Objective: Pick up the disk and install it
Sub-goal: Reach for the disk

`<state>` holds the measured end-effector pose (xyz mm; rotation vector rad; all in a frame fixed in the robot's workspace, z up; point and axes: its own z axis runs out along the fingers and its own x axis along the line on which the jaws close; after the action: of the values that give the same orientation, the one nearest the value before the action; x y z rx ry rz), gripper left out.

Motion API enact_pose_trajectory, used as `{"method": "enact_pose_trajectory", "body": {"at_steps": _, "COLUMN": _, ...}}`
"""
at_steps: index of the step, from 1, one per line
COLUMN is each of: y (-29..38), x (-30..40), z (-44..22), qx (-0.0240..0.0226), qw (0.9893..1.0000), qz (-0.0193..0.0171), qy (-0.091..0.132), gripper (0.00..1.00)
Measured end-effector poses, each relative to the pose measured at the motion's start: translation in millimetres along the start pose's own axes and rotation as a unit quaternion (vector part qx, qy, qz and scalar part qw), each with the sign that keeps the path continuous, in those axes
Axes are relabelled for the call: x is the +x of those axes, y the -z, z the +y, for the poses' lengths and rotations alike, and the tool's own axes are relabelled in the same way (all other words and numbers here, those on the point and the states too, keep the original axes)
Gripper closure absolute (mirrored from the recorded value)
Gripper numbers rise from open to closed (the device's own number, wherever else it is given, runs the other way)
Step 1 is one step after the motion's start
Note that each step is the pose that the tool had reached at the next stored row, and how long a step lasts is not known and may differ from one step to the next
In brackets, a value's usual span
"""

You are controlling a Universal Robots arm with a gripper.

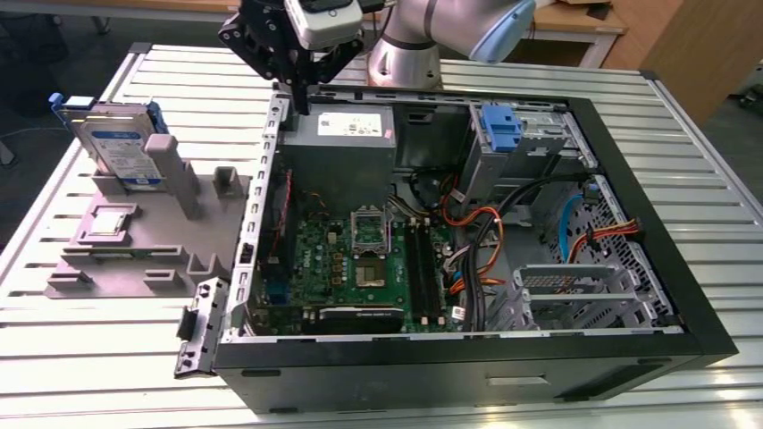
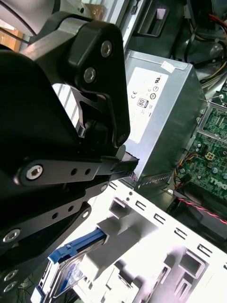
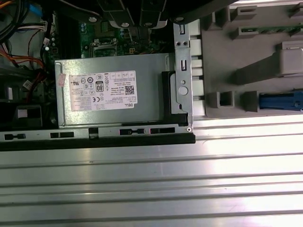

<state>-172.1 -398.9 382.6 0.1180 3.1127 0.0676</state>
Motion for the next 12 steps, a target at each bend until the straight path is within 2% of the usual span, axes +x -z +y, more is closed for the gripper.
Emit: {"method": "enact_pose_trajectory", "body": {"at_steps": 12, "y": -0.4, "x": 4.2, "z": -0.3, "qx": 0.0, "qw": 1.0, "qz": 0.0, "qy": 0.0, "gripper": 0.9}}
